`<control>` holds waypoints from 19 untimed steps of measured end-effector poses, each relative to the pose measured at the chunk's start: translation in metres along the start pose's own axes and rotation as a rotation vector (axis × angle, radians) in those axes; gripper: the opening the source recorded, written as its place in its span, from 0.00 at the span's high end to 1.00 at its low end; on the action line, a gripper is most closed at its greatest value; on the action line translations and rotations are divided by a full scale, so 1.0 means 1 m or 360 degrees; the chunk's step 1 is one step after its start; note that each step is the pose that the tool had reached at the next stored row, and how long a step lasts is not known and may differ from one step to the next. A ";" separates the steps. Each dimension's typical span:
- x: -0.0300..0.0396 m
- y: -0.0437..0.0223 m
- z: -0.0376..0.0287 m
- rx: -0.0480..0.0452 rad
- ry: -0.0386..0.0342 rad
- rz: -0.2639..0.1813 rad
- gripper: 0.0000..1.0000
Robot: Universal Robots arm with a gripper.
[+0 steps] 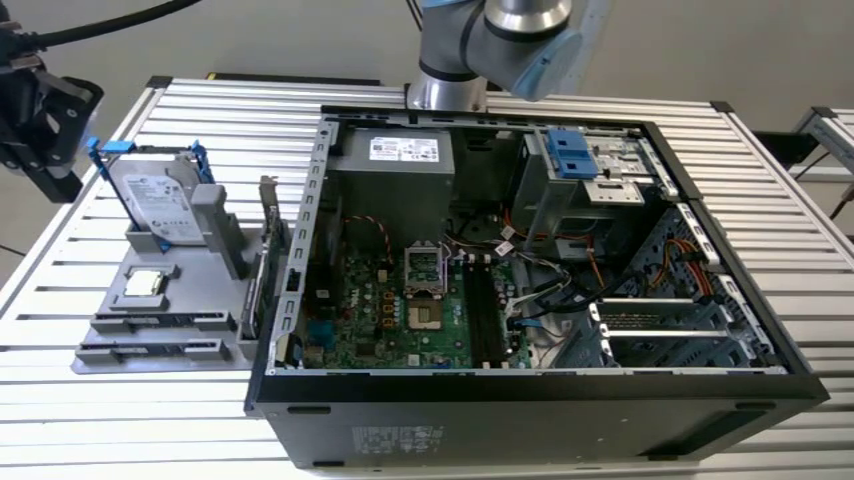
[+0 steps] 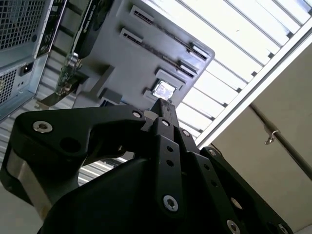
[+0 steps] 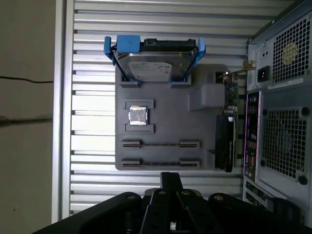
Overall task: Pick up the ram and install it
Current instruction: 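Reach for the ram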
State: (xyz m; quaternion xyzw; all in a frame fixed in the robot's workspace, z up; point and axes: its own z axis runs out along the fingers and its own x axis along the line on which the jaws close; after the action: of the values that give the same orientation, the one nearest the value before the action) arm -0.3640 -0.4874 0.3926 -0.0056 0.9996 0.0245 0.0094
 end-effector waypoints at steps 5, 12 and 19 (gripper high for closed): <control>0.0001 -0.0062 -0.0004 0.0000 0.0000 -0.0004 1.00; 0.0002 -0.0144 -0.0007 0.0000 0.0000 -0.0008 1.00; 0.0002 -0.0215 -0.0011 0.0000 0.0001 -0.0012 1.00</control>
State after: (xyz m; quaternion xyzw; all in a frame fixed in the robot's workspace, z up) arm -0.3640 -0.5089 0.3926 -0.0094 0.9996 0.0244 0.0092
